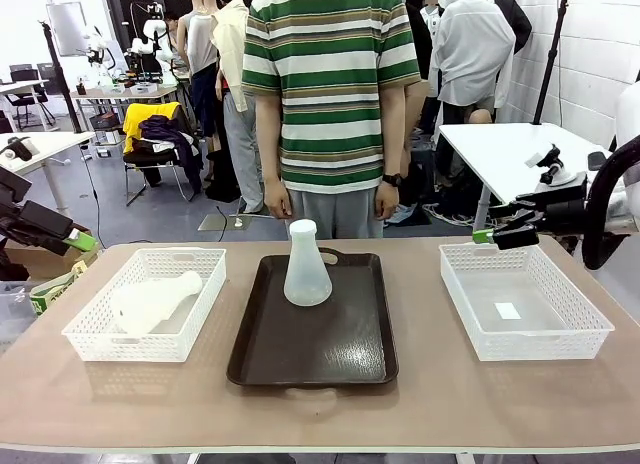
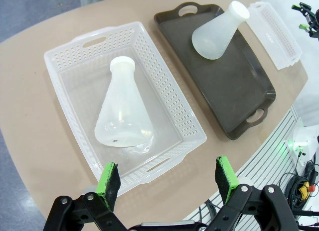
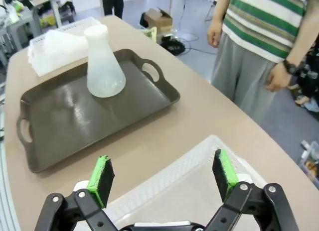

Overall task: Prepare the laboratory tools.
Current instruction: Pick up the Big flask that the person points to.

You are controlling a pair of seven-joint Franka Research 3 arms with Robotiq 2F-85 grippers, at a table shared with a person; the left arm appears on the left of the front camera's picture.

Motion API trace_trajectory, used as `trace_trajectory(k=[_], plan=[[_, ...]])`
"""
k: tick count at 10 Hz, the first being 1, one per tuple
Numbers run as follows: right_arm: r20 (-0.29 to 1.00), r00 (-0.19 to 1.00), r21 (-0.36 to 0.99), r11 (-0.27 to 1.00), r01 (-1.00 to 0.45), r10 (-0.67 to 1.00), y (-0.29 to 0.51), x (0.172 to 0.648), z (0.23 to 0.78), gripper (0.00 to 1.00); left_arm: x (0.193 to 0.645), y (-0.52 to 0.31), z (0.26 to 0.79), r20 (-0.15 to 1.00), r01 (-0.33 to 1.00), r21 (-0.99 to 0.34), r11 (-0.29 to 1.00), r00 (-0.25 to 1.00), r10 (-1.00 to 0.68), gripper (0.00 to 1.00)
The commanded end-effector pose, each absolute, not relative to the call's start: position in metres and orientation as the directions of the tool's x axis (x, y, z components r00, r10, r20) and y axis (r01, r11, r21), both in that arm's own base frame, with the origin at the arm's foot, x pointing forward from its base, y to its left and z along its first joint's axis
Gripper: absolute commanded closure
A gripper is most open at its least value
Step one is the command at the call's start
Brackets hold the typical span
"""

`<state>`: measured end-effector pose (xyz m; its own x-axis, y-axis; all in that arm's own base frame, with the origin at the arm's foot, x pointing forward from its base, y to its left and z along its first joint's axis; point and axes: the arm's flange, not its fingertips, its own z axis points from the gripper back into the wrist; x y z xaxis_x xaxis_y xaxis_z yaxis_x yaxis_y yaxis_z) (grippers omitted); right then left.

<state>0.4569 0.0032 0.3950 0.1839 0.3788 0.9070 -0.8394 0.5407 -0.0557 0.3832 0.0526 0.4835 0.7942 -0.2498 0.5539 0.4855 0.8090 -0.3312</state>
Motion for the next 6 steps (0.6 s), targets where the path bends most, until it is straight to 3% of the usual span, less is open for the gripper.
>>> trace_trajectory(k=[1, 6], plan=[[0.901, 0.183, -0.071, 0.550, -0.832, 0.394, 0.0024, 0.4580, 0.3974, 0.00, 0.3846, 0.0555, 0.4824, 0.572, 0.508, -0.341, 0.791, 0.780, -0.254, 0.00], [0.901, 0.183, -0.071, 0.550, -0.832, 0.394, 0.0024, 0.4580, 0.3974, 0.00, 0.3846, 0.0555, 0.4824, 0.572, 0.508, -0.341, 0.791, 0.780, -0.254, 0.00]])
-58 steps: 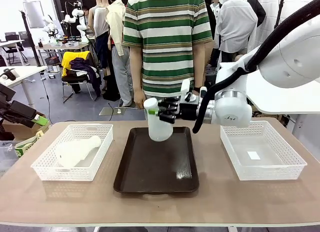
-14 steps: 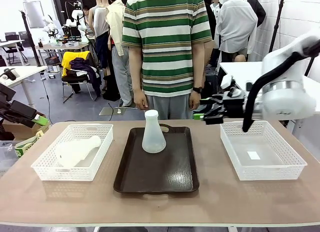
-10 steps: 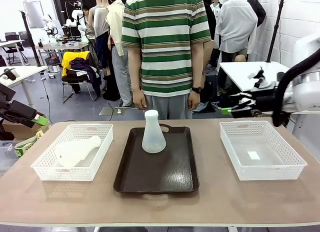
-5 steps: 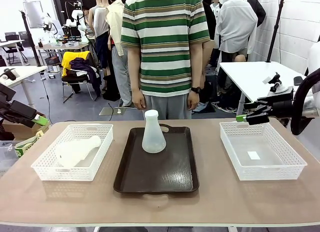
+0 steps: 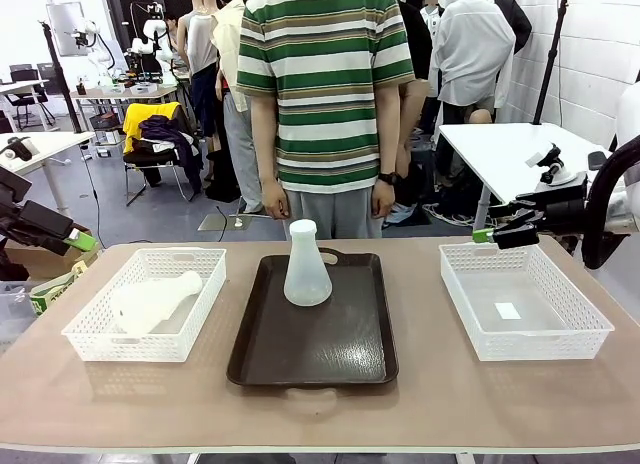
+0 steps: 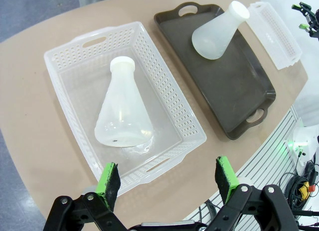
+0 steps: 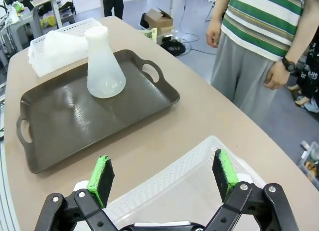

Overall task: Prepare the laboratory tools.
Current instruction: Pick up the Big flask that the person points to.

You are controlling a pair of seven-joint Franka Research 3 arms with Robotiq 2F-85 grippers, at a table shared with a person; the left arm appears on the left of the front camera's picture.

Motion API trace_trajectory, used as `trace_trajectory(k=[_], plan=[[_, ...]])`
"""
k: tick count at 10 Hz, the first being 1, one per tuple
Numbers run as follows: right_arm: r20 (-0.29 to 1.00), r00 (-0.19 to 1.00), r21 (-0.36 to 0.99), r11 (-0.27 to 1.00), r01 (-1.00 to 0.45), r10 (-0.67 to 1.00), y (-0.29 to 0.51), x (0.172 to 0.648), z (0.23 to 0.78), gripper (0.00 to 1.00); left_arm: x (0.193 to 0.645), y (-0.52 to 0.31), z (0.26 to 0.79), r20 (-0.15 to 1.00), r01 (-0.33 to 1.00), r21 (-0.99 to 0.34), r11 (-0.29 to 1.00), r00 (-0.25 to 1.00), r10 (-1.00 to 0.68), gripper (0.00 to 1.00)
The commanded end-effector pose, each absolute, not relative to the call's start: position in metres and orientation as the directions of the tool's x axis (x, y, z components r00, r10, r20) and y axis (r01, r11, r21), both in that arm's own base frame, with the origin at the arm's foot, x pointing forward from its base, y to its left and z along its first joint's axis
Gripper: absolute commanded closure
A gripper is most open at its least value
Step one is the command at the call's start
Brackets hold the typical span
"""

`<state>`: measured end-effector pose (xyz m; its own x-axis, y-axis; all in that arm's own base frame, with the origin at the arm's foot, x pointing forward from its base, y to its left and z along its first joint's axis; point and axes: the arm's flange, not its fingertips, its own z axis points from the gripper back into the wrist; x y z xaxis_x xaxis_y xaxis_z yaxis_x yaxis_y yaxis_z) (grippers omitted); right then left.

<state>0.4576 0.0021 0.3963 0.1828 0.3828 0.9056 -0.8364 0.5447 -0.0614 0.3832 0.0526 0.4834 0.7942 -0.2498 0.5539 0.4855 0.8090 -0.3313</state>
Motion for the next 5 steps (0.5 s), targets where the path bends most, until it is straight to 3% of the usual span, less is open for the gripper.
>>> trace_trajectory(k=[1, 5], plan=[[0.901, 0.183, -0.071, 0.550, -0.832, 0.394, 0.0024, 0.4580, 0.3974, 0.00, 0.3846, 0.0555, 0.4824, 0.572, 0.508, -0.341, 0.791, 0.780, -0.254, 0.00], [0.901, 0.183, -0.071, 0.550, -0.832, 0.394, 0.0024, 0.4580, 0.3974, 0.00, 0.3846, 0.0555, 0.4824, 0.572, 0.508, -0.341, 0.791, 0.780, -0.254, 0.00]])
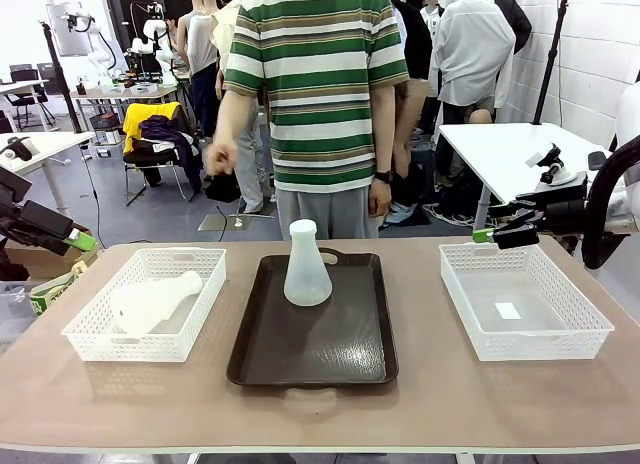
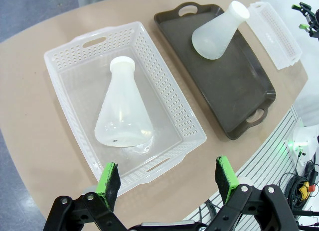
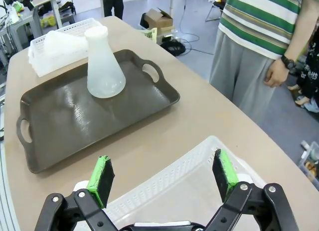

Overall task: Prepare the laboratory tools.
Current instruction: Pick up the Big flask that the person points to.

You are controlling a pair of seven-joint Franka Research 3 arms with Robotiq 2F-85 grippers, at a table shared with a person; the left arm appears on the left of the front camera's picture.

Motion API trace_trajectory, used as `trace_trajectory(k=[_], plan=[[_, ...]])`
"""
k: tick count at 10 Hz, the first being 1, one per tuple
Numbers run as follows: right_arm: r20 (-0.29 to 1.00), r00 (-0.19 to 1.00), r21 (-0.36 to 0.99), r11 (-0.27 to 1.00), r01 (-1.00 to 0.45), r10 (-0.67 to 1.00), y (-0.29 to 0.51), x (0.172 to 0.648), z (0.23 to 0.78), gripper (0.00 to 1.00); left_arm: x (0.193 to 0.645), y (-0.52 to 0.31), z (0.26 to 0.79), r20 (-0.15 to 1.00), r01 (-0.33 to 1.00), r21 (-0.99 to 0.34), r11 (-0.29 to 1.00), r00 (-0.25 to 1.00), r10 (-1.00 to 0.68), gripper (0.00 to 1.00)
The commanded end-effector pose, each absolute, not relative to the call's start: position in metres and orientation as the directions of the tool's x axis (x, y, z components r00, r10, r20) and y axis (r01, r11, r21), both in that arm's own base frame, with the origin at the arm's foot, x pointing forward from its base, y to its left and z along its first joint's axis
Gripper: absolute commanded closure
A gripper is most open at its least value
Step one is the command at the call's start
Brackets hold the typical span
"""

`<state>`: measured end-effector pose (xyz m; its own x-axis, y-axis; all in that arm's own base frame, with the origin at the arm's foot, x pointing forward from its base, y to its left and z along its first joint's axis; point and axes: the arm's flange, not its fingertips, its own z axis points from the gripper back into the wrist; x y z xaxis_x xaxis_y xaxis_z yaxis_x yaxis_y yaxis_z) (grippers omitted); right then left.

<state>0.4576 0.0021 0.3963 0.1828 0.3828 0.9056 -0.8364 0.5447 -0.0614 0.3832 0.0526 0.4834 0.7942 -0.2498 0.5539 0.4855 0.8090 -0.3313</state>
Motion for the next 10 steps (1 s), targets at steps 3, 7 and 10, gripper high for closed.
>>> trace_trajectory(k=[3, 7, 10], plan=[[0.901, 0.183, -0.071, 0.550, -0.832, 0.394, 0.0024, 0.4580, 0.3974, 0.00, 0.3846, 0.0555, 0.4824, 0.572, 0.508, -0.341, 0.791, 0.780, -0.254, 0.00], [0.901, 0.183, -0.071, 0.550, -0.832, 0.394, 0.0024, 0.4580, 0.3974, 0.00, 0.3846, 0.0555, 0.4824, 0.572, 0.508, -0.341, 0.791, 0.780, -0.254, 0.00], [0.901, 0.183, -0.071, 0.550, -0.832, 0.394, 0.0024, 0.4580, 0.3974, 0.00, 0.3846, 0.0555, 0.4824, 0.572, 0.508, -0.341, 0.791, 0.780, -0.254, 0.00]])
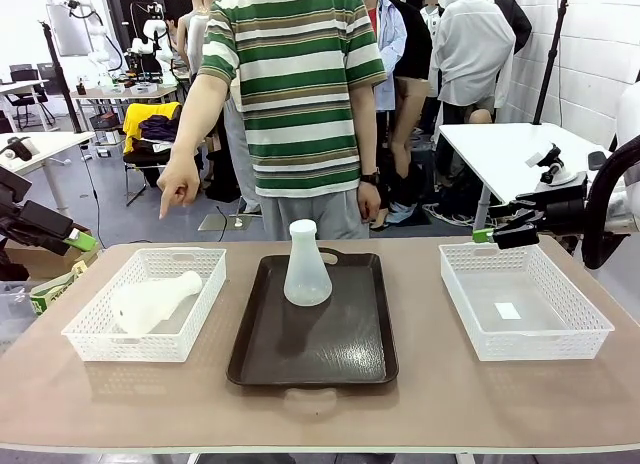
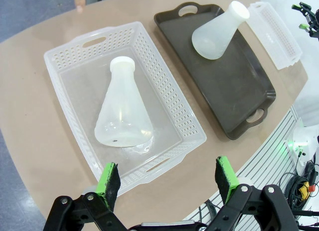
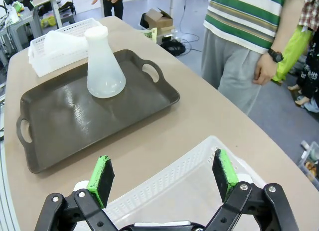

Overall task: Prepare the laboratory tools.
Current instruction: Pick up the Big flask that the person points to.

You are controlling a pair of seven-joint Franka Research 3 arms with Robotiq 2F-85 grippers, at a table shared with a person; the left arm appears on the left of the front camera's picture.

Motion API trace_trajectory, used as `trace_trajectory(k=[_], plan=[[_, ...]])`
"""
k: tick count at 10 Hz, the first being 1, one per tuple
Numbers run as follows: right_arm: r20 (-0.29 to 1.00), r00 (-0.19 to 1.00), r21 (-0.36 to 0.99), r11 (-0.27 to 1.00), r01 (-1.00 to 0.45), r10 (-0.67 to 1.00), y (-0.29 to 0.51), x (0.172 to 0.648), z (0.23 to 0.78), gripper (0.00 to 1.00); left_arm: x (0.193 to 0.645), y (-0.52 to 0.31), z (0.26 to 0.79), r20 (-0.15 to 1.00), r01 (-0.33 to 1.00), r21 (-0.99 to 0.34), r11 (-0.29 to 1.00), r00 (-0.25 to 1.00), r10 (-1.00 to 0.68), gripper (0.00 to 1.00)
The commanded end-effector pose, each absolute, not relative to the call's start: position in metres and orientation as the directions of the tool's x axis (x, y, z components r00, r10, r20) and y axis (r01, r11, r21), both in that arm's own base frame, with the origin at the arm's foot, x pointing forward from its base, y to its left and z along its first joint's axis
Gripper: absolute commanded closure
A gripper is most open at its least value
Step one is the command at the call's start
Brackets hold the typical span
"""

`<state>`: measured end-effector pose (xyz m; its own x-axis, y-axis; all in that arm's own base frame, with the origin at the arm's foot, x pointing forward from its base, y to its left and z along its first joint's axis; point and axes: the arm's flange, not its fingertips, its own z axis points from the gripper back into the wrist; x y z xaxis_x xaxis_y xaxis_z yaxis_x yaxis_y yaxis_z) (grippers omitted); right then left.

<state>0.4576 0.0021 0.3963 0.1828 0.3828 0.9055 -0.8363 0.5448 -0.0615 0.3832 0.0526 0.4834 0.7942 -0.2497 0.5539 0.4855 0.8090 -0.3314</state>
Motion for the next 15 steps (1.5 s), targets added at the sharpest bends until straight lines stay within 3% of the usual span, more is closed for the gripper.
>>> trace_trajectory(k=[1, 7, 11, 13, 15], plan=[[0.901, 0.183, -0.071, 0.550, -0.832, 0.394, 0.002, 0.458, 0.397, 0.00, 0.385, 0.055, 0.482, 0.572, 0.508, -0.341, 0.791, 0.780, -0.254, 0.00], [0.901, 0.183, -0.071, 0.550, -0.832, 0.394, 0.002, 0.458, 0.397, 0.00, 0.383, 0.053, 0.483, 0.554, 0.485, -0.331, 0.809, 0.794, -0.250, 0.00], [0.901, 0.183, -0.071, 0.550, -0.832, 0.394, 0.002, 0.458, 0.397, 0.00, 0.432, 0.011, 0.515, 0.522, 0.515, -0.067, 0.855, 0.748, -0.409, 0.00], [0.901, 0.183, -0.071, 0.550, -0.832, 0.394, 0.002, 0.458, 0.397, 0.00, 0.469, -0.028, 0.509, 0.412, 0.572, 0.116, 0.812, 0.716, -0.563, 0.00], [0.901, 0.183, -0.071, 0.550, -0.832, 0.394, 0.002, 0.458, 0.397, 0.00, 0.502, -0.062, 0.489, 0.313, 0.614, 0.211, 0.760, 0.694, -0.648, 0.00]])
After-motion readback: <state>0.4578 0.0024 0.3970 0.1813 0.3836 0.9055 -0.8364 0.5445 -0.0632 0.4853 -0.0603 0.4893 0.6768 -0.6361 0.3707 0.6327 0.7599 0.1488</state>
